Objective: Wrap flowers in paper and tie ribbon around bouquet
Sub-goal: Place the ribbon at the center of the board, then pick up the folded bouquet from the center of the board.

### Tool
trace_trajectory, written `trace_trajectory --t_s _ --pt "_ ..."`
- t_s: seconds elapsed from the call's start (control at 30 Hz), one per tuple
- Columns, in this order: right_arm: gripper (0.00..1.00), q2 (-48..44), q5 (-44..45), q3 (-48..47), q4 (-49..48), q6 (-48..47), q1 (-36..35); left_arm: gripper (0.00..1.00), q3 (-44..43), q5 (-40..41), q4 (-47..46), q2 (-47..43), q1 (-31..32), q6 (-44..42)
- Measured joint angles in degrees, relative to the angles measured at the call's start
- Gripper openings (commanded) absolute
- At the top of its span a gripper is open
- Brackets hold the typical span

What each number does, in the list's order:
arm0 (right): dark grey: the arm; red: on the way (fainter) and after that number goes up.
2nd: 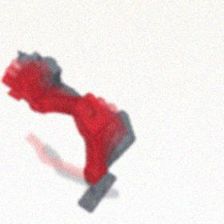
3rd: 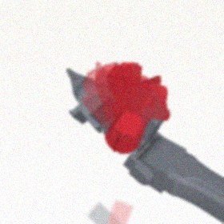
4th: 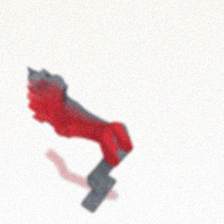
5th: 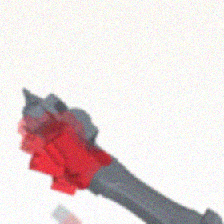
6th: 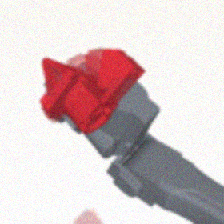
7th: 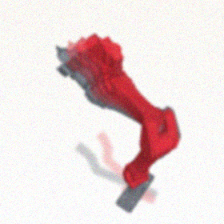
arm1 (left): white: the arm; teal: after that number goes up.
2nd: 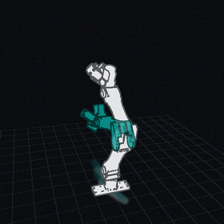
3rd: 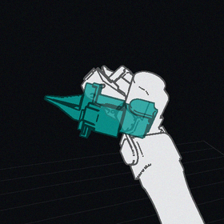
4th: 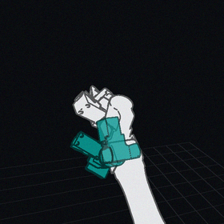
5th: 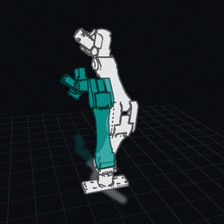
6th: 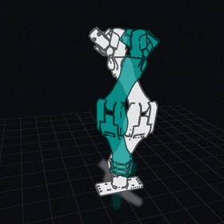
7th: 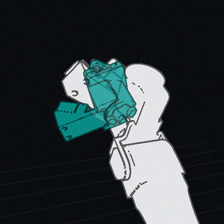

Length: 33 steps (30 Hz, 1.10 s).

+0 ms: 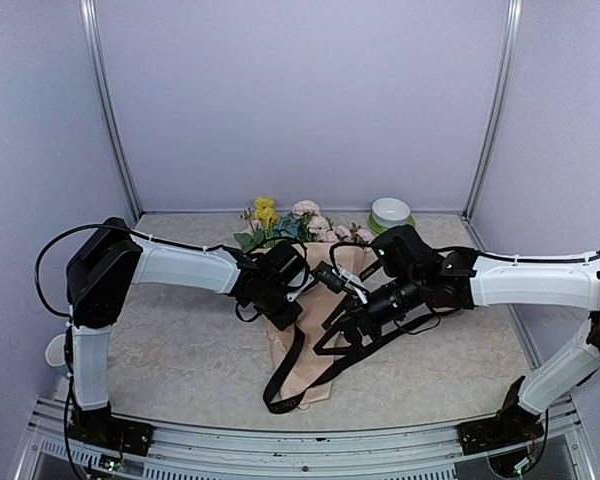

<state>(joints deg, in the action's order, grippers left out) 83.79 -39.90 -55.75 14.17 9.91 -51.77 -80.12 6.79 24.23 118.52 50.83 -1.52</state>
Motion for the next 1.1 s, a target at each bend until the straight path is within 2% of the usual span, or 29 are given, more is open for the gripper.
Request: trace_trajectory --t_s 0.07,0.23,0.33,0.53,0.6,0.7,0.73,0.93,1.0,1.1 --pt "0.98 -0.5 3.2 0.2 0.1 0.9 1.5 0.3 0.0 0.0 0.0 0.0 0.0 0.0" --pt "0.79 -1.5 8.7 4.8 -3.8 9.7 12.7 0.31 0.0 0.0 0.0 0.0 0.0 0.0" --pt "0.81 2.9 9.0 7.6 -8.4 17.4 18.2 0.31 0.0 0.0 0.0 0.0 0.0 0.0" --pt "0.87 13.9 9.0 7.4 -13.5 26.5 18.1 0.31 0.0 0.0 0.0 0.0 0.0 0.0" --pt "0.84 16.0 9.1 6.4 -13.7 27.7 18.1 0.31 0.0 0.0 0.0 0.0 0.0 0.0" --pt "0.69 19.5 8.2 4.2 -16.4 29.1 18.1 0.31 0.0 0.0 0.0 0.0 0.0 0.0" --pt "0.67 20.4 7.8 3.9 -17.6 29.6 18.1 0.31 0.0 0.0 0.0 0.0 0.0 0.0" --pt "0.66 24.6 2.6 3.6 -25.2 32.2 18.1 0.31 0.0 0.0 0.0 0.0 0.0 0.0" --pt "0.59 25.8 0.7 3.6 -27.9 33.4 18.1 0.31 0.0 0.0 0.1 0.0 0.0 0.0" --pt "0.37 27.2 -1.2 3.8 -31.0 34.9 18.1 0.32 0.0 0.0 0.1 0.0 0.0 0.0"
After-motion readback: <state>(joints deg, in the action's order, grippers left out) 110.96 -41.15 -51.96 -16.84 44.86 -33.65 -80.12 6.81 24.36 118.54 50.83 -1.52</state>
